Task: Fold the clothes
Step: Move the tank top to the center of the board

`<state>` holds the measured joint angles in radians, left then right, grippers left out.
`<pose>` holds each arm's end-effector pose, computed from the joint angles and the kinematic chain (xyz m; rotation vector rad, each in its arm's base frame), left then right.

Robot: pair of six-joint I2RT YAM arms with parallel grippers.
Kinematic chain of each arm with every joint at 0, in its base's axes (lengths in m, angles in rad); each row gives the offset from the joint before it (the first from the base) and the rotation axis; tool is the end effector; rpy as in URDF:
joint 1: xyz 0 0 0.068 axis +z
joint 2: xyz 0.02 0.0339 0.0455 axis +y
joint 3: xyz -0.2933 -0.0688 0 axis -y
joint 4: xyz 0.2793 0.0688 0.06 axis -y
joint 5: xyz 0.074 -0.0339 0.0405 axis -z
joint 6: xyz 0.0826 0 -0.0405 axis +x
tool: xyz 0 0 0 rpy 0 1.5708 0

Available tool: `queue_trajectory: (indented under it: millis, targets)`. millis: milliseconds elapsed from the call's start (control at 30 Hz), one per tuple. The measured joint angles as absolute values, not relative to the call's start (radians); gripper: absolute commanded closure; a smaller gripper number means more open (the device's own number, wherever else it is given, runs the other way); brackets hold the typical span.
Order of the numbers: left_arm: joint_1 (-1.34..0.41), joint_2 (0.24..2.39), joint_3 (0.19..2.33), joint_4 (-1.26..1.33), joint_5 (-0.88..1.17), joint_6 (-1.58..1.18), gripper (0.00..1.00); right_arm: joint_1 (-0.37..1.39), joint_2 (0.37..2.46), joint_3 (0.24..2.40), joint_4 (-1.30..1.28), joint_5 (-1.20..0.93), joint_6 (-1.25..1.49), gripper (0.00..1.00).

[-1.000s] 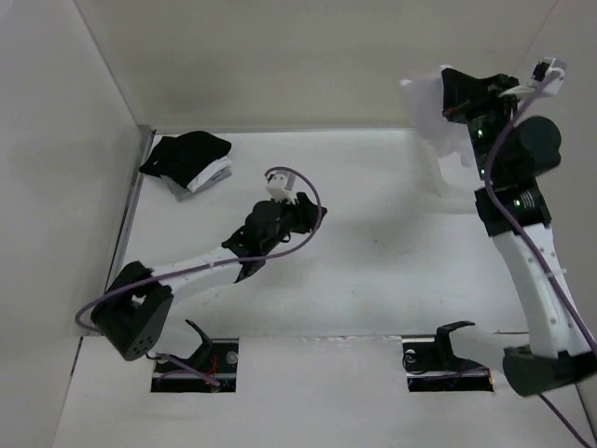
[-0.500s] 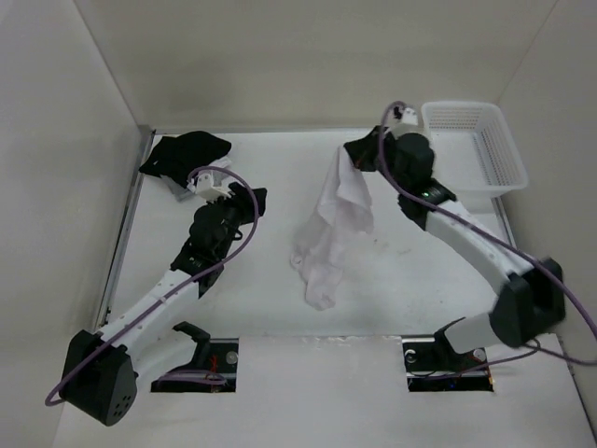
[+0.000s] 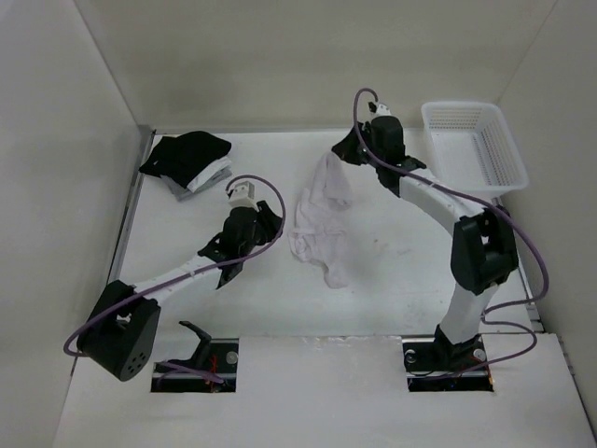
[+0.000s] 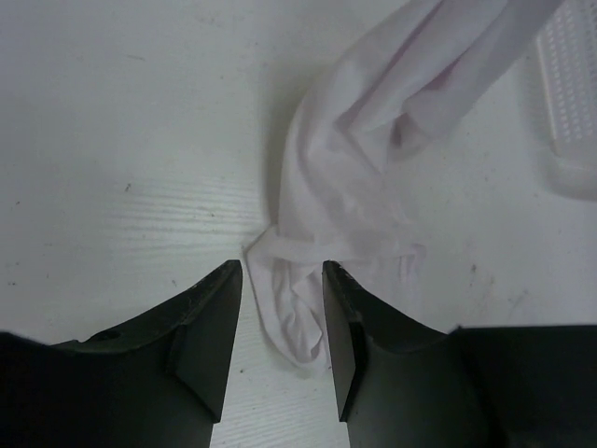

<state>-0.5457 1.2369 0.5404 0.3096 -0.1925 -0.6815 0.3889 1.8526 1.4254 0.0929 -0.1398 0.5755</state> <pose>0.2819 -0.1527 0.1989 -0.2649 1.9842 -0.6157 0.4840 0.2108 0.2830 0.0862 1.9787 0.7752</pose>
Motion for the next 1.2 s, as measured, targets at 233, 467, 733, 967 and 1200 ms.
queue_trajectory:
  millis: [233, 467, 733, 967, 1200]
  targets:
    - [-0.542, 1.219, 0.611, 0.28, -0.19, -0.682, 0.62, 0.463, 1.564, 1.55, -0.05, -0.113, 0.49, 0.97]
    - [-0.503, 1.068, 0.634, 0.286, -0.195, -0.694, 0.62, 0.677, 1.066, 1.29, 0.013, -0.037, 0.467, 0.97]
    - [-0.487, 1.06, 0.634, 0.23, -0.21, -0.702, 0.61, 0.748, 1.057, 0.6, -0.068, 0.075, 0.665, 0.61]
    - [-0.532, 1.306, 0.655, 0.181, -0.225, -0.71, 0.57, 0.646, 1.068, 0.506, -0.122, 0.159, 0.704, 0.52]
    - [-0.584, 1.552, 0.773, 0.126, -0.235, -0.686, 0.53, 0.6, 1.247, 0.586, -0.036, 0.212, 0.682, 0.53]
